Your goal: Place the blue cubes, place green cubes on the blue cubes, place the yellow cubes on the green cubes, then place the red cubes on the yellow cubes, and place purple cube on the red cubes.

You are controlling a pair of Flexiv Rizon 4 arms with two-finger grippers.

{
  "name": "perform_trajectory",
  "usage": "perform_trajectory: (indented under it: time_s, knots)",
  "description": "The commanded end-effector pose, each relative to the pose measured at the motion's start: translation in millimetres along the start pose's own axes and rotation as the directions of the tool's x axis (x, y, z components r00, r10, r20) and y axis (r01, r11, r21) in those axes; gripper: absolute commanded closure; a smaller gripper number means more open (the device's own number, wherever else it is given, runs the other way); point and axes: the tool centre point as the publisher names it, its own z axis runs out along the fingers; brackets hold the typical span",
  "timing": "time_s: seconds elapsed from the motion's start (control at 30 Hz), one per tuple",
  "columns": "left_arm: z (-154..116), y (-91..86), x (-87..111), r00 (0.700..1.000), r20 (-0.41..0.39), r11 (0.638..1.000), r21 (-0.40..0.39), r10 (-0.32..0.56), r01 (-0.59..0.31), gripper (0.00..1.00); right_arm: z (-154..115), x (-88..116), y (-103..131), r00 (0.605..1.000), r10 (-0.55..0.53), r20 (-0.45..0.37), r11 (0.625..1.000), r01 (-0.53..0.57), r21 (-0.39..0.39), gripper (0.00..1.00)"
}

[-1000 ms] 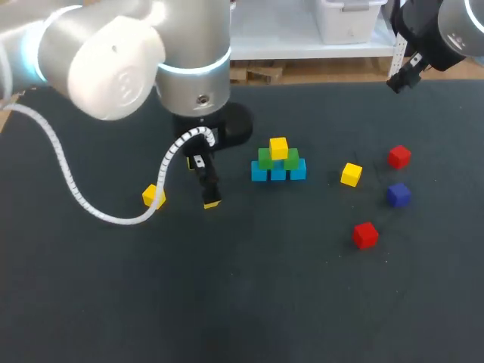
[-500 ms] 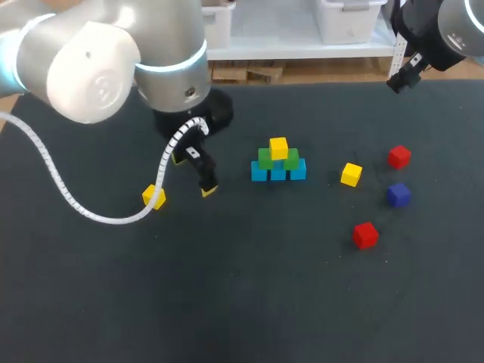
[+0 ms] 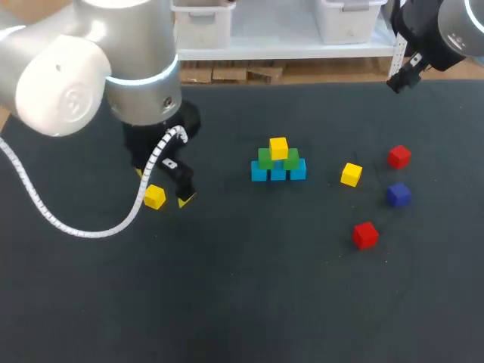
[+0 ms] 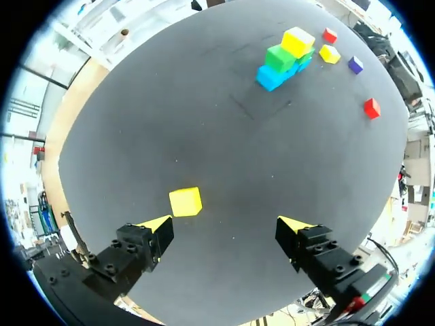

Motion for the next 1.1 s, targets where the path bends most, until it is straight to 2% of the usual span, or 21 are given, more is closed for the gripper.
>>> perform_trajectory:
  time_s: [0.03, 0.23, 0.27, 0.3, 0.33, 0.67, 1.1]
  knots:
    - [11, 4.7, 2.8, 1.0, -0.005, 1.0, 0.007, 0.014, -0.014, 0.0, 0, 1, 1, 1.0, 0.001, 0.003, 1.0, -0.001, 0.006, 0.0]
    - [22, 10.6, -1.2, 1.0, -0.016, 1.0, 0.011, -0.007, 0.007, 0.0, 0, 1, 1, 1.0, 0.001, 0.003, 1.0, -0.001, 0.006, 0.0]
    - [25, 11.4, -2.7, 1.0, -0.021, 1.0, 0.015, -0.006, 0.006, 0.11, 0, 1, 1, 1.0, 0.001, 0.003, 1.0, -0.001, 0.006, 0.0]
    - [27, 12.3, -3.6, 1.0, -0.015, 1.0, 0.027, -0.006, 0.006, 0.11, 0, 1, 1, 1.0, 0.001, 0.003, 1.0, -0.001, 0.006, 0.0]
    - [29, 13.4, -4.9, 1.0, -0.02, 1.0, 0.018, -0.003, 0.004, 0.0, 0, 1, 1, 1.0, 0.001, 0.003, 1.0, -0.001, 0.006, 0.0]
    - [42, 25.5, -11.7, 0.999, -0.036, 0.999, 0.029, -0.034, 0.035, 0.0, 0, 1, 1, 1.0, 0.001, 0.003, 1.0, -0.001, 0.006, 0.0]
    - [53, 37.2, -8.5, 0.991, -0.081, 0.993, 0.042, -0.106, 0.11, 0.0, 0, 1, 1, 1.0, 0.001, 0.003, 1.0, -0.001, 0.006, 0.0]
